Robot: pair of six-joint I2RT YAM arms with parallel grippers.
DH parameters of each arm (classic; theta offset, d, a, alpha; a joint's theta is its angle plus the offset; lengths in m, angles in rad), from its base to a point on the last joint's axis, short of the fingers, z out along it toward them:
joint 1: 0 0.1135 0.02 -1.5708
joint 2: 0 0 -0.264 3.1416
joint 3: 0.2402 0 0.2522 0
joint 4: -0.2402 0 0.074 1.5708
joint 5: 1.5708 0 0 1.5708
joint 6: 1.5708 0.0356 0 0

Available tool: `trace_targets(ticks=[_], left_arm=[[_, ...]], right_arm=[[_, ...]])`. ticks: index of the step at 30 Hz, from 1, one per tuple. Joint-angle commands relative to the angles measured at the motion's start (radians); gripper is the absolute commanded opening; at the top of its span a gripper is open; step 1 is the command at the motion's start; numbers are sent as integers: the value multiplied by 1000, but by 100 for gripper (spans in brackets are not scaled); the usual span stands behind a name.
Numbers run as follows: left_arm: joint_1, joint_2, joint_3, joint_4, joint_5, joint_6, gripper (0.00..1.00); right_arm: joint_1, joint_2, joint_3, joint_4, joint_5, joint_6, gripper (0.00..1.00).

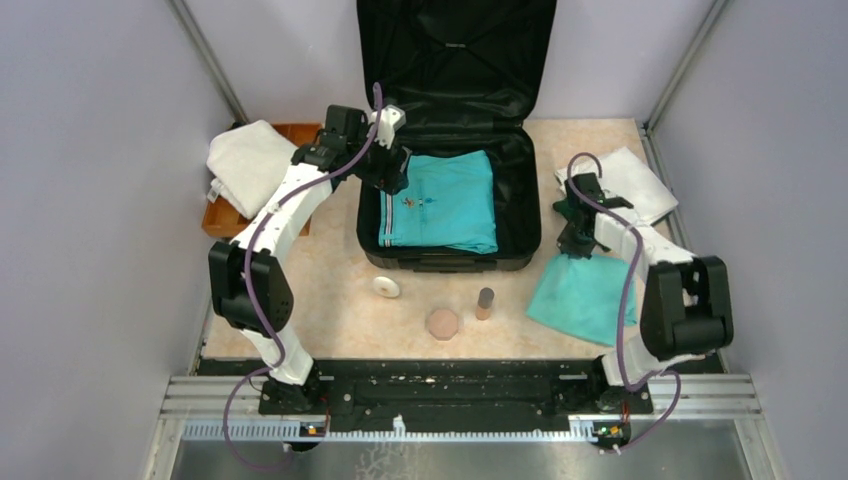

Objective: Pack the luggage

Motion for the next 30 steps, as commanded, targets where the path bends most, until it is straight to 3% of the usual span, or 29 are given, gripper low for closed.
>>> trace_targets(ticks=[1,10,19,30], left_arm=[[5,-49,-3,33,-6,0,98],[4,-47,-13,26,-33,0,98],[4,-60,-28,33,-59,6,98],[10,-84,-62,43,-66,12,98]], right_arm=[[3,-195,74,74,-148,-89,0],[105,-150,389,29,-372,-212,0],[262,15,637,19,-398,-193,0],[357,337,789,40,-391,-118,0]])
